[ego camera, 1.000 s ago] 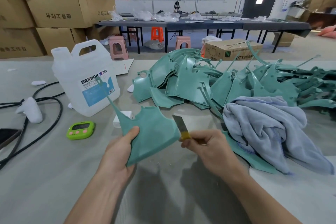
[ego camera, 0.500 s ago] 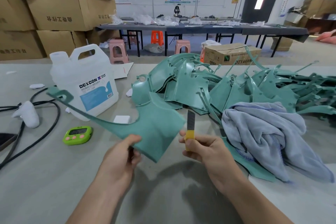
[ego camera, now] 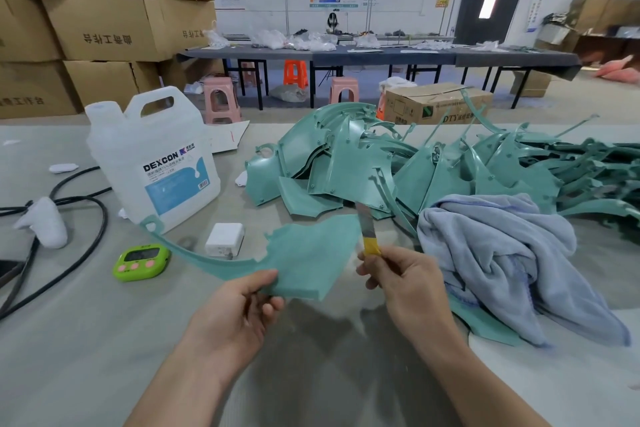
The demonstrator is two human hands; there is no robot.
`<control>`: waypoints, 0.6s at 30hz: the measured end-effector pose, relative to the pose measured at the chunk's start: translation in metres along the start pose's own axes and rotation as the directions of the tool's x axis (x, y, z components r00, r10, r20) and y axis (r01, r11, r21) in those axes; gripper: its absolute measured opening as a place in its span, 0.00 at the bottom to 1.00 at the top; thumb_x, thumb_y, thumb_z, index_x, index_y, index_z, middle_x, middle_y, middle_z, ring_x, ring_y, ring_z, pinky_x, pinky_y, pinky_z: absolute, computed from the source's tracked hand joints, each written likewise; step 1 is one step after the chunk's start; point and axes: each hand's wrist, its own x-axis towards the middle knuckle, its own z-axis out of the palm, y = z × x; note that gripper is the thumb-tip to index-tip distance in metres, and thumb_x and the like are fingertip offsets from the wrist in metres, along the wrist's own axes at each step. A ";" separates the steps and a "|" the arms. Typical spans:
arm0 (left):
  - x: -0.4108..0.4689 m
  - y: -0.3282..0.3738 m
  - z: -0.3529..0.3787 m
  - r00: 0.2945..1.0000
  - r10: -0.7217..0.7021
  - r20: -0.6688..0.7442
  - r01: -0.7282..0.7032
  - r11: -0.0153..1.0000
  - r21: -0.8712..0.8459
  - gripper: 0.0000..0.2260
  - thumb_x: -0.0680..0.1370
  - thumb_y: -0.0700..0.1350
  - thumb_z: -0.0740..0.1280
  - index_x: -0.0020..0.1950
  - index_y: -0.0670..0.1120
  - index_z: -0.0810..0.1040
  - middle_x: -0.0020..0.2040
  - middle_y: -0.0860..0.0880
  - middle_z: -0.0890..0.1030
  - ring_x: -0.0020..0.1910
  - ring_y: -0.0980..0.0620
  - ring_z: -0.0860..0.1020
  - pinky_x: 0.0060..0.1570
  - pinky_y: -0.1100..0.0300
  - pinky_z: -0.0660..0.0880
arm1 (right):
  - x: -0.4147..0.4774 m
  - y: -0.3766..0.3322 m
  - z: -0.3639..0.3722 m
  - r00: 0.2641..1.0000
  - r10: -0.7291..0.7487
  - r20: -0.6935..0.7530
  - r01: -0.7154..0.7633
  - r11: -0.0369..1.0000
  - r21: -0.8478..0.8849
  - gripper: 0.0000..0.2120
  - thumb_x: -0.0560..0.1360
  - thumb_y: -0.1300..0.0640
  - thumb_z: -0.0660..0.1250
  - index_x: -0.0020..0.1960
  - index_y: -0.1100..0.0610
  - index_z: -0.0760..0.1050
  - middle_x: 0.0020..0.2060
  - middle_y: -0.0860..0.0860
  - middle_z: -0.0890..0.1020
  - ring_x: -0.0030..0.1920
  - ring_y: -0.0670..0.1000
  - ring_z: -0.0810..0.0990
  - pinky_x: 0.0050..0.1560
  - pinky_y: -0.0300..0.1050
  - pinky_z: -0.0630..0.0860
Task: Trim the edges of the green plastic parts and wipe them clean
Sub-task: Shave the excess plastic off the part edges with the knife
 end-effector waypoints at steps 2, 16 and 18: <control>-0.002 0.003 0.001 1.000 -0.018 0.010 0.018 0.999 -0.052 0.12 0.67 0.35 0.67 0.50 0.39 0.77 0.37 0.42 0.84 0.19 0.54 0.71 0.15 0.71 0.65 | -0.004 -0.001 0.001 0.999 -0.050 0.019 0.051 0.997 -0.064 0.10 0.79 0.57 0.71 0.43 0.45 0.85 0.35 0.47 0.85 0.35 0.50 0.82 0.39 0.45 0.80; -0.010 0.010 0.003 1.000 -0.014 0.026 0.018 0.986 -0.166 0.11 0.68 0.35 0.67 0.50 0.40 0.75 0.34 0.43 0.82 0.19 0.56 0.70 0.16 0.72 0.66 | -0.030 -0.019 0.007 0.876 -0.296 0.379 0.408 0.875 -0.260 0.09 0.77 0.50 0.71 0.56 0.40 0.80 0.43 0.30 0.84 0.42 0.34 0.82 0.43 0.25 0.73; -0.010 0.010 0.003 1.000 -0.008 0.024 0.011 0.989 -0.145 0.11 0.68 0.34 0.66 0.49 0.40 0.74 0.36 0.43 0.83 0.20 0.56 0.70 0.16 0.72 0.65 | -0.027 -0.017 0.006 0.882 -0.282 0.378 0.392 0.885 -0.253 0.05 0.77 0.52 0.71 0.51 0.43 0.83 0.39 0.33 0.83 0.39 0.36 0.80 0.40 0.26 0.71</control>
